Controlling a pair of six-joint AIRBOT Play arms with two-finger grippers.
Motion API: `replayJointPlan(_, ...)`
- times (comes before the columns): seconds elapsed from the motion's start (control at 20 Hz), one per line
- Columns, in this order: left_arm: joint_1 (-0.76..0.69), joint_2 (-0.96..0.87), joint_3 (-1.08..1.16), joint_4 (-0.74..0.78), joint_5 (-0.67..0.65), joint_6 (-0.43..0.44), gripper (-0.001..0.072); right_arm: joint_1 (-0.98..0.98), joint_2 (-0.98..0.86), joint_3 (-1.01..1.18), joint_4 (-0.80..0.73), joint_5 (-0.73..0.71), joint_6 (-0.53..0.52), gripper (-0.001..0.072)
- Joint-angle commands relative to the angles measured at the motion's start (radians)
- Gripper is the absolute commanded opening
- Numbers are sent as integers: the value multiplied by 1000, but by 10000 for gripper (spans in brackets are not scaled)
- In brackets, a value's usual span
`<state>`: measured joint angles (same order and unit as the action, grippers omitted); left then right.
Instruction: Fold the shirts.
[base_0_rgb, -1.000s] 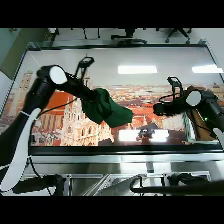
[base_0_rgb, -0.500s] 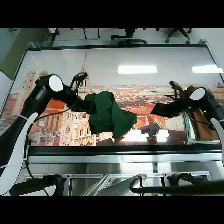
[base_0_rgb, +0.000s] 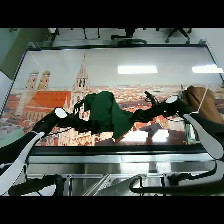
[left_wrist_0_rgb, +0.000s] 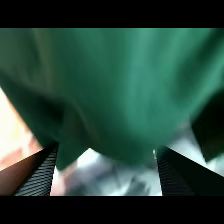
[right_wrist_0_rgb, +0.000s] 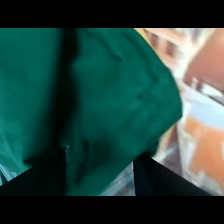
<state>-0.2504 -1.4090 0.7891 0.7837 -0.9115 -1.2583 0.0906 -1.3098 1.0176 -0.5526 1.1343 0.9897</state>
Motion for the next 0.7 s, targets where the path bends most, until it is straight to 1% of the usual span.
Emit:
replayJointPlan(0.0, 3, -99, -7, -125, 128, 98, 661, 18, -25, 0, 87, -39, -74, 433)
replayJointPlan(0.05, 4, -130, 20, -126, 111, 98, 558, 18, -26, 0, 87, -38, -74, 426)
replayJointPlan(0.1, 4, -153, 58, -125, 72, 100, 379, 22, -27, 0, 87, -30, -75, 272)
replayJointPlan(0.15, 0, -166, 99, -124, 37, 121, 217, 23, -26, 0, 87, -21, -79, 112)
replayJointPlan(0.2, -6, -170, 132, -123, 13, 137, 29, 23, -23, 0, 88, -3, -80, 48)
replayJointPlan(0.25, -8, -166, 163, -120, -8, 140, 13, 23, -16, 1, 88, 16, -87, 25)
replayJointPlan(0.4, 14, -111, 249, -103, -80, 137, 9, -2, 44, 53, 86, 84, -89, 25)
replayJointPlan(0.55, 57, 23, 355, 10, -189, 84, 8, -70, 166, 180, 100, 156, -84, 25)
replayJointPlan(0.65, 71, 117, 443, 45, -279, 58, 8, -112, 264, 267, 154, 192, -74, 25)
